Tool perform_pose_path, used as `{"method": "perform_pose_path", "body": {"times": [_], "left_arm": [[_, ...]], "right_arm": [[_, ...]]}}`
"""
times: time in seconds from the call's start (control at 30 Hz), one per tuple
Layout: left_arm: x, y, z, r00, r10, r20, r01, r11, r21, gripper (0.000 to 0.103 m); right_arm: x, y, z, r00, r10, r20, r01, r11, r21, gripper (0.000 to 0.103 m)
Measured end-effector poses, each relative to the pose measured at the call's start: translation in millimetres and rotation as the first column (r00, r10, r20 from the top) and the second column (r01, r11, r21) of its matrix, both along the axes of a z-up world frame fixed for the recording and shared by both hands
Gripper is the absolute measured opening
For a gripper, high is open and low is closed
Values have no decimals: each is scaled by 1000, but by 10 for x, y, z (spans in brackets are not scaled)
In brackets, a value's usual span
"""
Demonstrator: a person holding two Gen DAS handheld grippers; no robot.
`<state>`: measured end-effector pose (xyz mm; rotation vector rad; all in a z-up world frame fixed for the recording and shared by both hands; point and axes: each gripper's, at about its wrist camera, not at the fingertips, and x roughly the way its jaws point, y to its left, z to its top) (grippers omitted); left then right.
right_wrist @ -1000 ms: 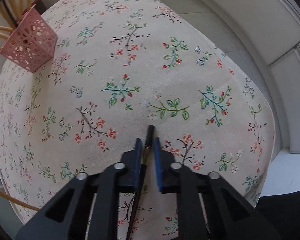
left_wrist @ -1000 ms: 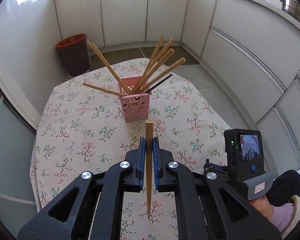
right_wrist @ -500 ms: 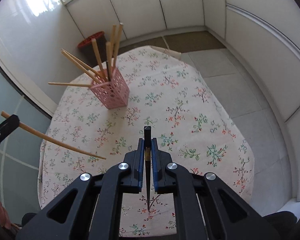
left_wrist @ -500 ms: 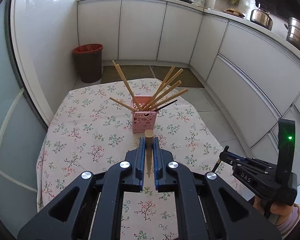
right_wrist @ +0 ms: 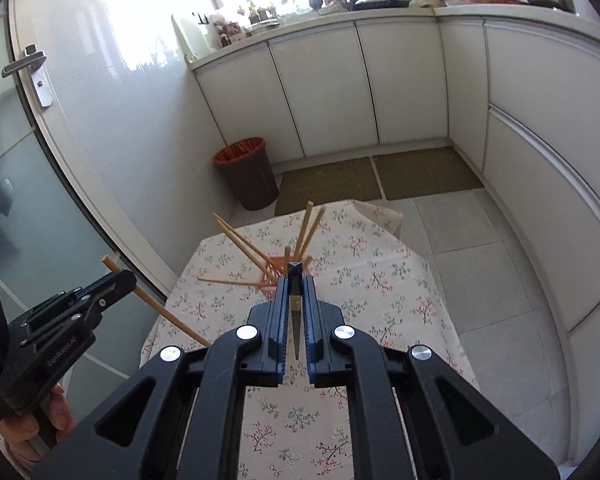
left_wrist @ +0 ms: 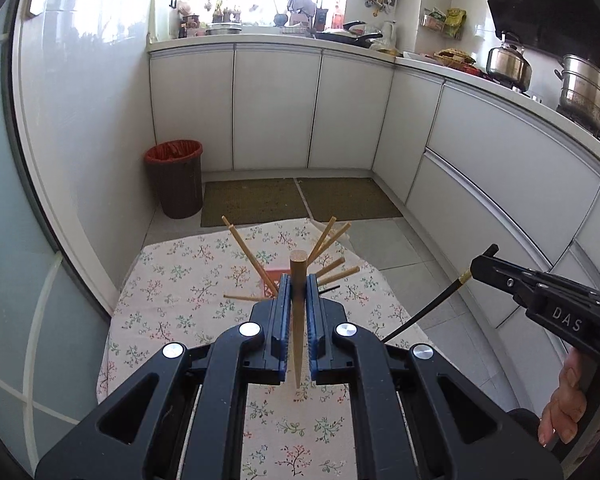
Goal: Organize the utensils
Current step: 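Lift the chopstick and brush upright and carry both over the pink cup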
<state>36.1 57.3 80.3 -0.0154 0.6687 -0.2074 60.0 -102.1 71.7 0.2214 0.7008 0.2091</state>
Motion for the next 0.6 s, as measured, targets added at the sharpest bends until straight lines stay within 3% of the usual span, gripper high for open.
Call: {"method": "perform_pose_path", "body": {"times": [0.37, 0.6], "left_arm": [[425, -13, 413, 990, 74, 117, -70, 997, -38, 7], [837, -33, 276, 985, 120, 128, -112, 992, -64, 6]], "right_arm": [[474, 146, 513, 995, -2, 104, -2, 999, 39, 7], [868, 214, 390, 992, -24, 120, 20, 999, 39, 7]]}}
